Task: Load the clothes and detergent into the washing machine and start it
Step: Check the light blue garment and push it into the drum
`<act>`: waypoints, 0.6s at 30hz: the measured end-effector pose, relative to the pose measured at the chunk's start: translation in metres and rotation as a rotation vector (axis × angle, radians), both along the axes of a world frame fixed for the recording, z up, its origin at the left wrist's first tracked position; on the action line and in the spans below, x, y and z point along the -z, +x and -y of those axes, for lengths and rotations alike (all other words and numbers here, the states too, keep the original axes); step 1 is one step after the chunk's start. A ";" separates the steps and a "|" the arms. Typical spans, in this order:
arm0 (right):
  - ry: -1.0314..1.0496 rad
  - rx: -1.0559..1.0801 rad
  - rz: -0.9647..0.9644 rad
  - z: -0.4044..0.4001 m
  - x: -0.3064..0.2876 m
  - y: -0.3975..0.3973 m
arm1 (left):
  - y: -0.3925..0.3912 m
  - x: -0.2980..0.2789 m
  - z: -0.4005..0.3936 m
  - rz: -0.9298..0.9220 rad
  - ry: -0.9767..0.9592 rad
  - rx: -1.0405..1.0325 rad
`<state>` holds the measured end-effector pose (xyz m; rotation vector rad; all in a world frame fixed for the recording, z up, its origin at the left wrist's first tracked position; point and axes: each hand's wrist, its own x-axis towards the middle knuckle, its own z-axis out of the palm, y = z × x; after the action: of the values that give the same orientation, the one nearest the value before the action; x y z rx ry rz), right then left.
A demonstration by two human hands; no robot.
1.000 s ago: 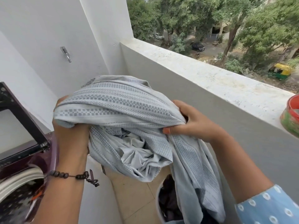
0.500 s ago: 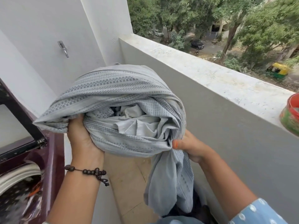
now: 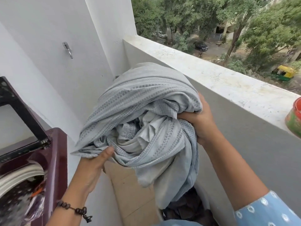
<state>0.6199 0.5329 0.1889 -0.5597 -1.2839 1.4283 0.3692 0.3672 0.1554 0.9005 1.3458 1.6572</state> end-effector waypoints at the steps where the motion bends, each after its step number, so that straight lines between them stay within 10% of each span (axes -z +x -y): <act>1: 0.039 -0.011 0.032 -0.001 -0.005 0.001 | -0.009 0.000 0.005 -0.074 -0.001 0.010; 12: 0.520 -0.181 0.649 0.019 -0.038 -0.016 | 0.012 -0.068 -0.010 -0.954 -0.118 0.244; 18: 0.600 -0.274 0.741 0.022 -0.050 -0.008 | 0.042 -0.047 -0.029 -0.872 0.064 0.184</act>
<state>0.6116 0.5113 0.2391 -0.5227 -2.3452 0.9700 0.4114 0.3961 0.2027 1.8524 1.6826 1.1891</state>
